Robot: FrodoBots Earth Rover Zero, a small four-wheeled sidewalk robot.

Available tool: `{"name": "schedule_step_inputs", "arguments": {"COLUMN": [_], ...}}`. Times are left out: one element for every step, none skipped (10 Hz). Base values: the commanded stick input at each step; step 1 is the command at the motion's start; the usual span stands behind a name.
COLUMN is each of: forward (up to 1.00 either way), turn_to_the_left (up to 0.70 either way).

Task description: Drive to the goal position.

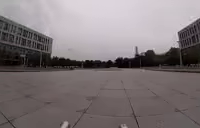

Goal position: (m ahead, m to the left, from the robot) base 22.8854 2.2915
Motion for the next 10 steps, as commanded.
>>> {"name": "schedule_step_inputs", "arguments": {"forward": [0.05,0.05,0.05,0.05,0.05,0.05,0.05,0.05,0.05,0.05], "turn_to_the_left": [0.0,0.0,0.0,0.0,0.0,0.0,0.0,0.0,0.0,0.0]}}
